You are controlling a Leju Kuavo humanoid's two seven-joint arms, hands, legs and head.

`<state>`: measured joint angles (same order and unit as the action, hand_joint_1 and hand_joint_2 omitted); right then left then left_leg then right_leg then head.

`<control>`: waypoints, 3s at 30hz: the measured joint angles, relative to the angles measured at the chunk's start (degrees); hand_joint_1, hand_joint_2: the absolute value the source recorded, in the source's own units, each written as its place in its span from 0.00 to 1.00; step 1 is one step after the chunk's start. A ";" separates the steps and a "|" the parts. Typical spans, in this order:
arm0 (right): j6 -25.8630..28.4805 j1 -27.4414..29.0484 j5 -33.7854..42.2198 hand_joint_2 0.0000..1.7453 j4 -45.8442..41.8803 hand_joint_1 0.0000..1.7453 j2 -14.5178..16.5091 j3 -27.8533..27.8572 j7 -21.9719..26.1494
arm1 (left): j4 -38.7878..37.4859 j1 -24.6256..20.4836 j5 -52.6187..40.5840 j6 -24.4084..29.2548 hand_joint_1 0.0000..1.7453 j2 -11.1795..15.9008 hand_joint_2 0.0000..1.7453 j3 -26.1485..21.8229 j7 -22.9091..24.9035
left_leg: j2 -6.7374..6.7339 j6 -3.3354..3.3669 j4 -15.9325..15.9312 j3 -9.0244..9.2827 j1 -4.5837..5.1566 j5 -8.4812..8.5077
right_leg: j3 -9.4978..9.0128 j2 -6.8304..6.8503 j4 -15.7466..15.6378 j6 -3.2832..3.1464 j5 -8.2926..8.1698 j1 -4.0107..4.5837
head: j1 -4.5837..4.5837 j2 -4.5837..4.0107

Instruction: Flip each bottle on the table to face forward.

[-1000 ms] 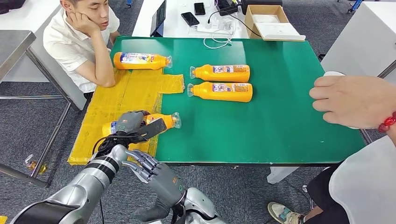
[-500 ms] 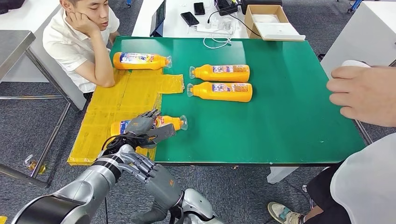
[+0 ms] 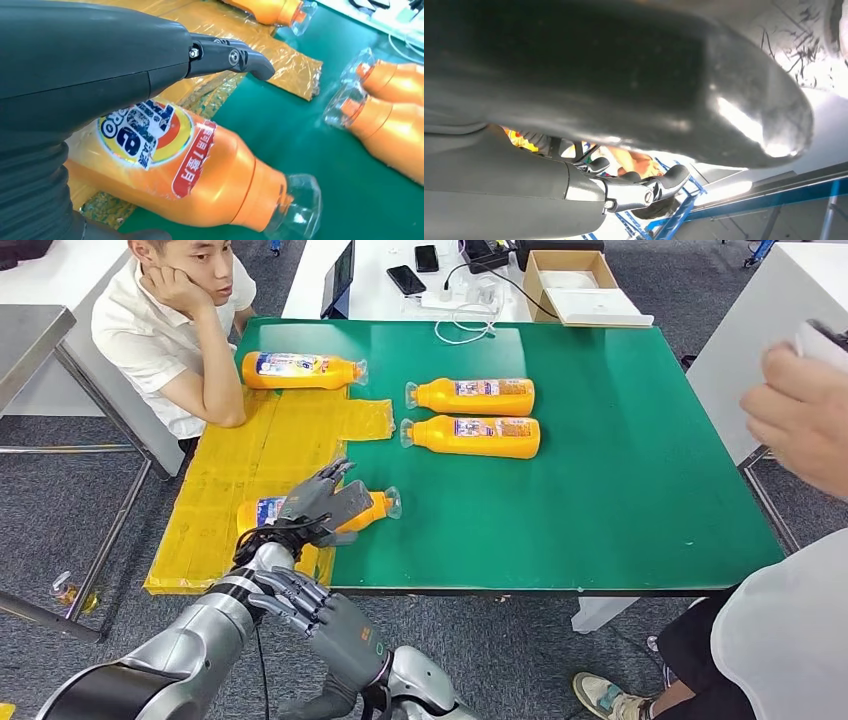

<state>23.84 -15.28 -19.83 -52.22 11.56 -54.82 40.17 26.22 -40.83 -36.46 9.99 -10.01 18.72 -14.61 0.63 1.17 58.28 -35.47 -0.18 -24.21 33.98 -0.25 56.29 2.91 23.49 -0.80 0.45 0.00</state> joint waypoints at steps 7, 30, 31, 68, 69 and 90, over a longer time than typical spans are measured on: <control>0.01 -0.01 -0.04 0.00 0.01 0.00 0.00 -0.03 -0.01 | 0.60 0.35 0.33 -0.11 0.00 -0.26 1.00 -1.22 -0.13 | 0.00 0.00 0.00 0.00 0.00 0.00 | 0.00 0.00 0.00 0.00 0.00 0.00 | -0.01 0.00; 6.00 0.57 1.98 1.00 -1.74 0.00 -0.85 -1.37 0.00 | 17.70 9.77 25.66 -2.57 0.00 -1.75 1.00 -6.10 -11.98 | -0.01 0.00 0.00 -0.02 0.01 -0.01 | 0.01 -0.01 -0.01 0.00 0.01 -0.01 | 0.01 0.00; 7.74 0.88 3.43 1.00 -3.48 0.00 -1.24 -1.50 0.01 | 20.95 11.52 28.14 -2.33 0.00 -1.75 1.00 -6.09 -12.79 | -0.02 0.00 0.00 -0.03 0.01 -0.02 | 0.02 -0.01 -0.01 0.00 0.01 -0.01 | 0.00 0.00; 11.35 21.64 -13.68 1.00 -30.36 0.00 -8.29 44.18 -0.13 | 67.69 43.19 43.10 -9.63 0.00 4.33 1.00 -6.30 -15.84 | 0.01 0.02 0.00 -0.06 0.03 -0.10 | 0.04 -0.01 -0.08 0.02 0.04 -0.01 | 0.02 0.00; 11.35 21.58 -13.80 1.00 -30.20 0.00 -8.29 45.38 -0.13 | 68.02 43.58 42.95 -10.08 0.00 4.36 1.00 -6.27 -16.12 | 0.01 0.02 0.00 -0.06 0.03 -0.10 | 0.04 -0.01 -0.07 0.02 0.04 -0.01 | 0.02 0.00; 11.35 19.19 -14.22 1.00 -25.04 0.00 -8.61 50.90 -0.13 | 68.70 44.83 42.76 -13.47 0.00 4.46 1.00 -6.05 -17.10 | 0.01 0.02 0.00 -0.04 0.03 -0.09 | 0.02 -0.01 -0.07 0.02 0.04 -0.01 | 0.01 0.00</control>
<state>35.19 3.91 -34.05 -77.26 2.96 -3.92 40.04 94.92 4.00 6.29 -3.49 -5.55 12.67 -31.70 0.64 1.20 58.28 -35.52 -0.15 -24.31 34.00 -0.26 56.22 2.93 23.52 -0.82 0.46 0.00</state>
